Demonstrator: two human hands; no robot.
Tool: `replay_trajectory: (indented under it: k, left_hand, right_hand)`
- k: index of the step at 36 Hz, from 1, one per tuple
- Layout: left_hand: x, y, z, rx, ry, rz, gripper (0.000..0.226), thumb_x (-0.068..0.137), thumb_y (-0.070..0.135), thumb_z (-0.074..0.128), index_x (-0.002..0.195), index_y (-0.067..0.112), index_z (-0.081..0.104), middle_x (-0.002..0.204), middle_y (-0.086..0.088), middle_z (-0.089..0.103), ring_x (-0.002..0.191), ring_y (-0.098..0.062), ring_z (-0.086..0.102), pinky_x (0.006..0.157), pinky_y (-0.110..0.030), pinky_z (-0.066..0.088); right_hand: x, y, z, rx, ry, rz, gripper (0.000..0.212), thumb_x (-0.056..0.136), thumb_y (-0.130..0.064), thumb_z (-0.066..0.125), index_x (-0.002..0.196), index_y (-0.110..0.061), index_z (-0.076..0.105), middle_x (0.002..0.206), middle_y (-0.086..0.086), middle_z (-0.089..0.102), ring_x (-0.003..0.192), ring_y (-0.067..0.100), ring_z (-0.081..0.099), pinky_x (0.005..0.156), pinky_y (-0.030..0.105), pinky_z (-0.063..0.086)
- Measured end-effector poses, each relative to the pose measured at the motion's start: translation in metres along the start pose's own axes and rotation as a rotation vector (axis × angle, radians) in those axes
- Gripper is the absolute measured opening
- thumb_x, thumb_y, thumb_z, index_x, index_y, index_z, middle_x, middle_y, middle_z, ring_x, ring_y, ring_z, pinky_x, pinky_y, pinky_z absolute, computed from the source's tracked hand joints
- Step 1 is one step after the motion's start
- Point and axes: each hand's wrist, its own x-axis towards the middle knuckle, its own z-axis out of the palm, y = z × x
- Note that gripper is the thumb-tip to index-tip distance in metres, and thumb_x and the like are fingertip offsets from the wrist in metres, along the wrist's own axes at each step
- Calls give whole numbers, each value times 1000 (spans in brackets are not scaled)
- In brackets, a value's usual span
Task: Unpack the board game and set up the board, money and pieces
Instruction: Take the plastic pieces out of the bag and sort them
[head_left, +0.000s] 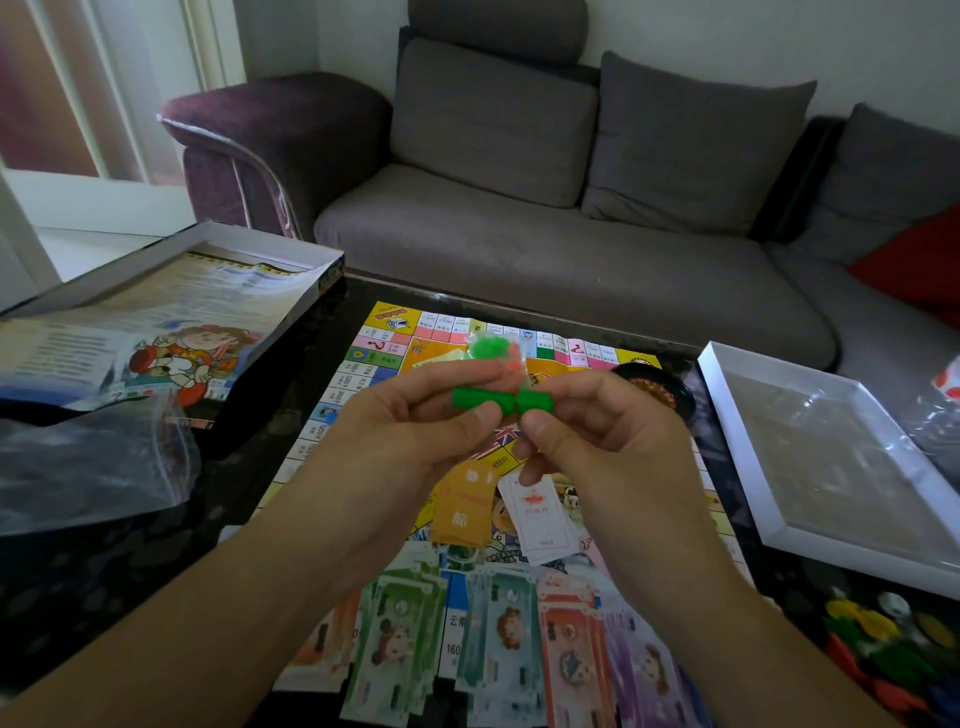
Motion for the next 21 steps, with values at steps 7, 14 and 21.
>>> replay_trajectory:
  k: [7,14,21]
  left_hand:
    - [-1,-3,2,175,95,124,31,71,9,77,102,14,80,100,-4,81,95,-18,78,82,-23,61]
    - [-4,-4,6,217,133,164,28,76,0,78,100,14,80,95,-3,81,91,-16,78,78,-20,60]
    - [-8,-4,9,267,136,183,27,78,-2,79,98,15,80,95,1,82,93,-14,78,83,-23,61]
  right_hand:
    - [0,-1,0,16,9,38,14,93,0,72,102,-10,76,83,8,77,72,17,73,62,27,60]
    - [-1,2,-1,40,6,57,11,92,1,73,100,-6,76,79,11,76,69,21,73,62,28,60]
    - [-1,7,-2,19,30,31,12,90,4,74,100,-4,76,76,12,76,66,23,73,63,30,61]
